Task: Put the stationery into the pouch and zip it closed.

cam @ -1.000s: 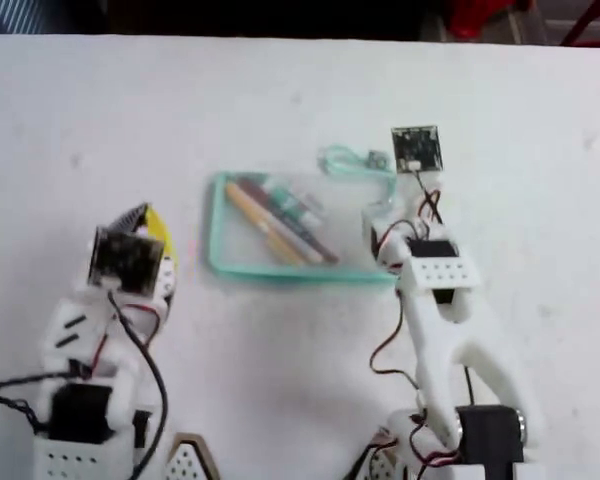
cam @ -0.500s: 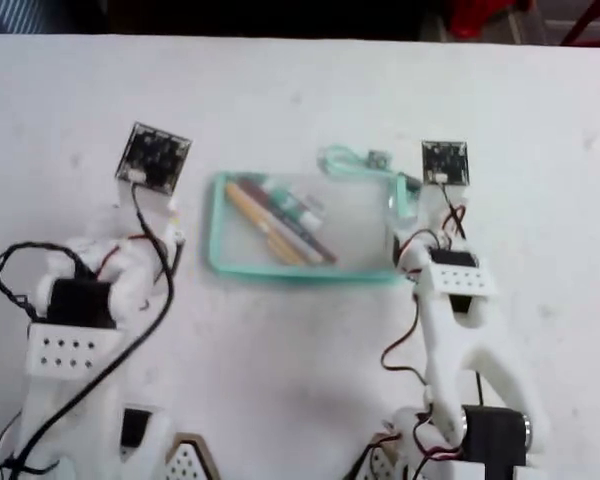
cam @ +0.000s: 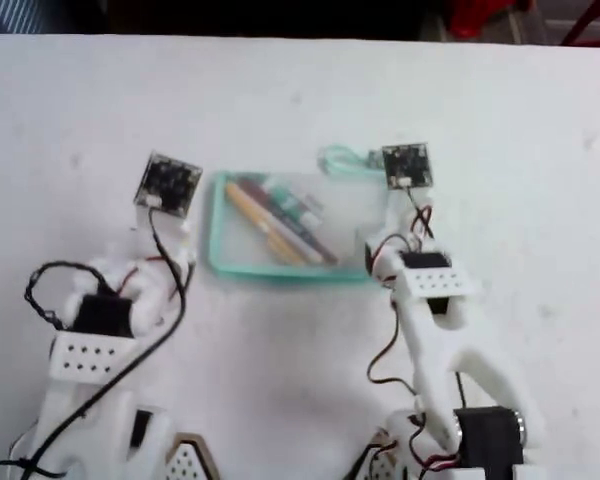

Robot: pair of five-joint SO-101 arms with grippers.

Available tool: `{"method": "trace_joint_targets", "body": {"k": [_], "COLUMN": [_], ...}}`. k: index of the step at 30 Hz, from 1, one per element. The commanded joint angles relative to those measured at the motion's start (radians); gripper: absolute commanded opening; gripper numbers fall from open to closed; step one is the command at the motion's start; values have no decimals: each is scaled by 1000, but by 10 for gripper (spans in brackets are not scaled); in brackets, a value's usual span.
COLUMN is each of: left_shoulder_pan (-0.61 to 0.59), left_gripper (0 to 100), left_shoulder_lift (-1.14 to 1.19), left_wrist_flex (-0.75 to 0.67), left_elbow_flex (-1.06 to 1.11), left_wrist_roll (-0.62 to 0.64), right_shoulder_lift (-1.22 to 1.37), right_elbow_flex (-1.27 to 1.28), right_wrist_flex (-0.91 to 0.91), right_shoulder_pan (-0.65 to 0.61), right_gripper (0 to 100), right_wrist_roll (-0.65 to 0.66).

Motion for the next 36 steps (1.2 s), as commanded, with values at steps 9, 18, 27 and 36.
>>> {"method": "trace_joint_targets", "body": {"k": [9,18,27,36], "left_shoulder_pan": [15,15,15,15], "left_gripper": [24,24,24,24], "left_shoulder_lift": [-125,-148,-150,-150], "left_wrist_flex": [-229,-226,-226,-226], "left_elbow_flex": [189,192,192,192], "left_wrist_roll": [43,43,43,43], "right_shoulder_lift": [-41,-41,-41,-39], "right_elbow_flex": [-5,-5,-2,2], "right_wrist_flex": [-15,-15,-8,-15], "right_shoulder_pan": [-12,-10,-12,8], "right_gripper": [21,18,17,17], "right_wrist_roll": [11,12,12,12]}}
